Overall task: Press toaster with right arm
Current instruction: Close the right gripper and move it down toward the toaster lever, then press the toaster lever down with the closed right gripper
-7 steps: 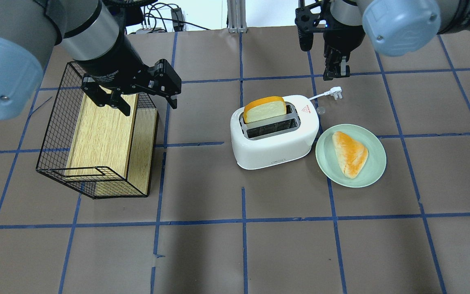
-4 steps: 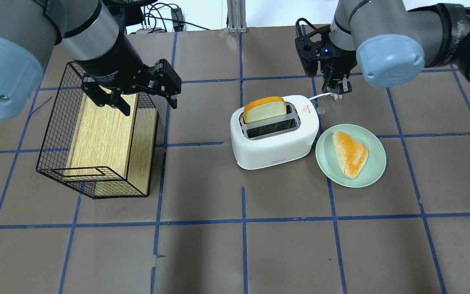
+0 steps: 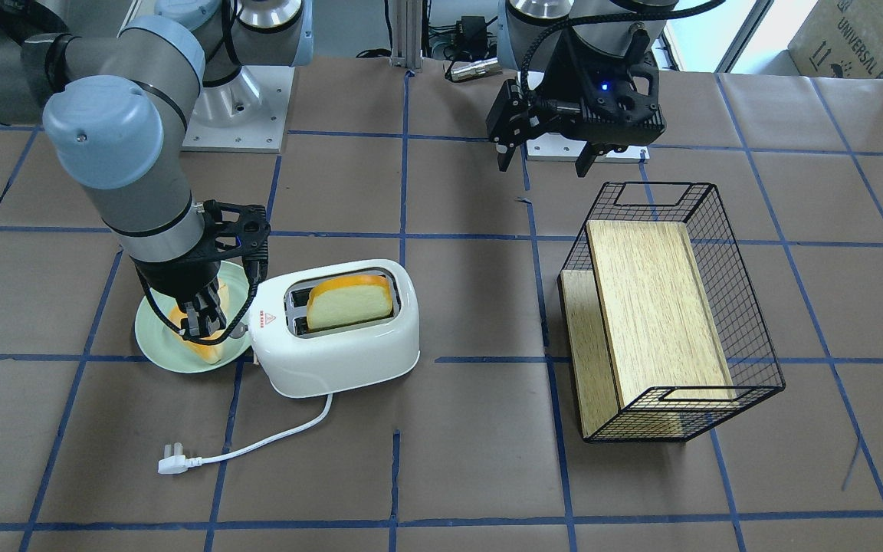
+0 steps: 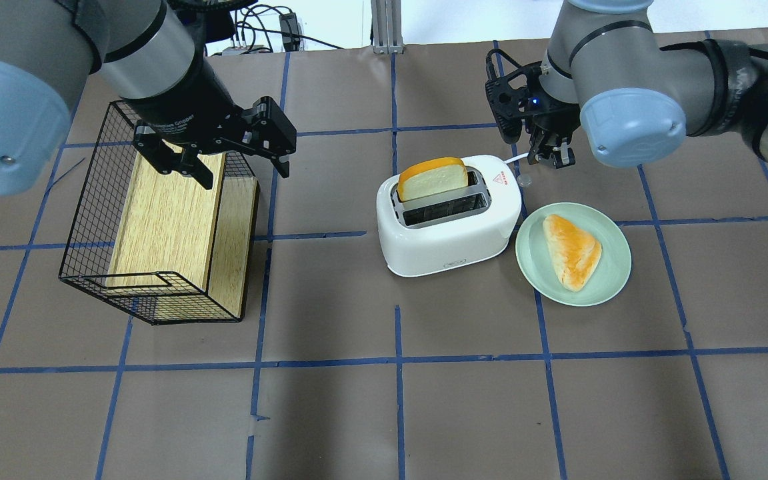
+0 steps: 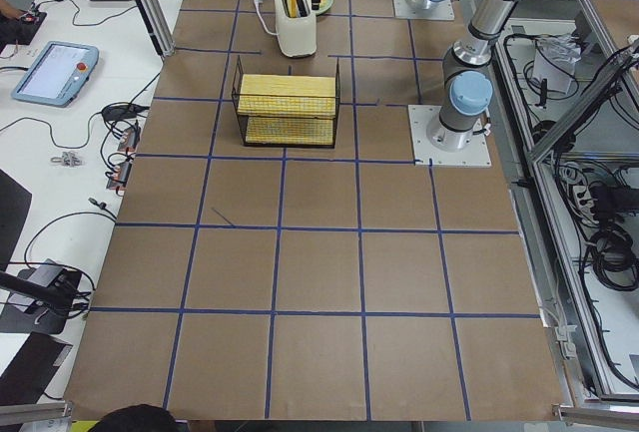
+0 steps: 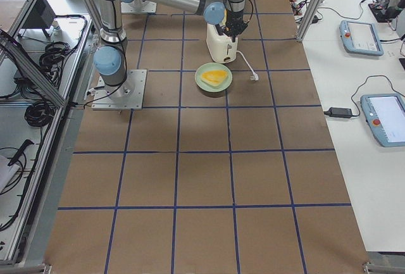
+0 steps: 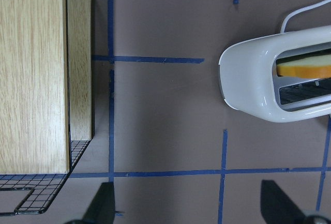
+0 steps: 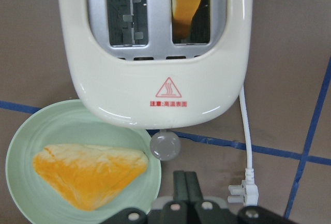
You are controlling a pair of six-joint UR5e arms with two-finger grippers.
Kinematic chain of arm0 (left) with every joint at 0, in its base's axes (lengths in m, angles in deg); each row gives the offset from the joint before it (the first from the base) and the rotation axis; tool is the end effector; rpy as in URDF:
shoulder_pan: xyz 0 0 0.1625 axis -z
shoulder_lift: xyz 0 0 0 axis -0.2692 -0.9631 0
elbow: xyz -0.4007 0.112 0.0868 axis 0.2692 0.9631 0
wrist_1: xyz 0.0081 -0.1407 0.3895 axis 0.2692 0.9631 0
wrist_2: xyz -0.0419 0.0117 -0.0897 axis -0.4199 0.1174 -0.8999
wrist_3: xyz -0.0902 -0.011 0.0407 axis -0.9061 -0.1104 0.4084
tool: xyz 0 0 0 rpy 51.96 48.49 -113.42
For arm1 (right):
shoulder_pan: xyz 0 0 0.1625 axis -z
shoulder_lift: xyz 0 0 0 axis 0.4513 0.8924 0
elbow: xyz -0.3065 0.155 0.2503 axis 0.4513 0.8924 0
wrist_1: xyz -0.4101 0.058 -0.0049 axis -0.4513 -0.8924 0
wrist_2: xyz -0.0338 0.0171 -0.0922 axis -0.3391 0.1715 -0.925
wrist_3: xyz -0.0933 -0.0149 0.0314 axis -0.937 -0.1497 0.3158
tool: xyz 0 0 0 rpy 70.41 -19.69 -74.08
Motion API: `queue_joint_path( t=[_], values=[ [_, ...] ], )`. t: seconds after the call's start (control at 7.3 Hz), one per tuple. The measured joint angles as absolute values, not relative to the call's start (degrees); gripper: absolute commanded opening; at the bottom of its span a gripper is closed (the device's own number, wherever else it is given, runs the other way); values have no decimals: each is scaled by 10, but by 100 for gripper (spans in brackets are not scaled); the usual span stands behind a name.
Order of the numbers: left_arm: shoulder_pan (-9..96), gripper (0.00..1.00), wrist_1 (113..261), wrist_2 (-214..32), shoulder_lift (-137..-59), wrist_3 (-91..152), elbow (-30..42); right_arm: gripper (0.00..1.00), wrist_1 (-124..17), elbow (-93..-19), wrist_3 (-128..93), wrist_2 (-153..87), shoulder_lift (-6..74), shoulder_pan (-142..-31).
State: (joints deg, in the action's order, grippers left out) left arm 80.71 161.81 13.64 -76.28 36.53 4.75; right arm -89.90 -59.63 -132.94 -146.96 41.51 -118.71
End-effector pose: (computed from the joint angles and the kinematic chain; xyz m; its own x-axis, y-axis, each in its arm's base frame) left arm -0.1972 -0.4605 0.5063 -0.9916 -0.0440 0.1216 -0.0448 0.9990 -0.0040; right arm 0.1506 -0.5644 0.3588 0.1932 -0.9788 0.0686 -0.9811 -0.1920 0.0246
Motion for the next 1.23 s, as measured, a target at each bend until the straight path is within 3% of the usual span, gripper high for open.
queue_joint_path(
  t=[1.23],
  values=[
    [807,100,1618,136,-763,365,47,4,-940,-624,-1298,-1459,382,-1187]
  ],
)
